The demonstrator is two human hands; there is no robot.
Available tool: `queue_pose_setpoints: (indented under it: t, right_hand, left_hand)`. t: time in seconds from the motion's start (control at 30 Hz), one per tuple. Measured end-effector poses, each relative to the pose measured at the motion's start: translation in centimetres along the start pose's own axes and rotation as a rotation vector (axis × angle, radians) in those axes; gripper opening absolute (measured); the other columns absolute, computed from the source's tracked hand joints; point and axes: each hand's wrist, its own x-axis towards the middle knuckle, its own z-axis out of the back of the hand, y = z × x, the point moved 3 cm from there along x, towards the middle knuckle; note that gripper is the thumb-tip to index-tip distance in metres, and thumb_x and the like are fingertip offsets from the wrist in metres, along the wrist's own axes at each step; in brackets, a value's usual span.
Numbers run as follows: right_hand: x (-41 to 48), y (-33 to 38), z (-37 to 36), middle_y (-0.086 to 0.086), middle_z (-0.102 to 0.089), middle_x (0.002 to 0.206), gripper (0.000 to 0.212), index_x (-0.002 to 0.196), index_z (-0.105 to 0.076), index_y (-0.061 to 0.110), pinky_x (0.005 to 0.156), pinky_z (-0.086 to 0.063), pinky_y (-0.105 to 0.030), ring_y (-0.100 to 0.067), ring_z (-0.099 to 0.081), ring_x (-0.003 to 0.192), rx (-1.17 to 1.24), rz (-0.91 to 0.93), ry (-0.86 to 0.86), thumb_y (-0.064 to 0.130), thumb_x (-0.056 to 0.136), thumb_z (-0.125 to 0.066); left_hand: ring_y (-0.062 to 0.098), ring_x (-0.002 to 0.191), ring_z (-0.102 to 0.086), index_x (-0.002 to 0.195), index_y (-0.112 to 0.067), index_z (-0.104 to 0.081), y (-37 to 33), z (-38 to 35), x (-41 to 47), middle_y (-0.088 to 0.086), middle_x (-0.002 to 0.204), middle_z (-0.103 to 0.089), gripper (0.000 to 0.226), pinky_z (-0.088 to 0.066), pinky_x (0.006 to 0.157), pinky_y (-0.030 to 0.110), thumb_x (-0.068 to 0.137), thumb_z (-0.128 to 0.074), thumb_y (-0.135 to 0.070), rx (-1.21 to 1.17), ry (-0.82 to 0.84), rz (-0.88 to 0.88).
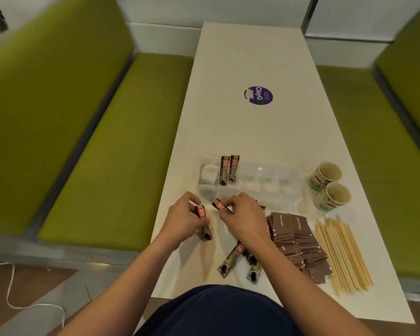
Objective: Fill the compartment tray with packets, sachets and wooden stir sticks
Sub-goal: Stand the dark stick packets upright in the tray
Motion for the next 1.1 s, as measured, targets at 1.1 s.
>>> queue_pose_setpoints:
  t: [1.1]
  right_hand:
    - [7.6,-0.8,7.9,0.02,-0.07,0.083,0.009,0.092,-0.077,0.027,0.072,-0.043,-0.017,0.006,-0.062,0.08,0.528,0.003,-0.234,0.029,0.095,-0.069]
  left_hand:
    - [0.015,0.091,-0.055,0.104,-0.026,-0.066,-11.4,-0.5,8.4,-0.007,0.104,-0.06,0.013,-0.05,0.071,0.036,0.092,-0.068,-0.03,0.582,-0.159,-0.508]
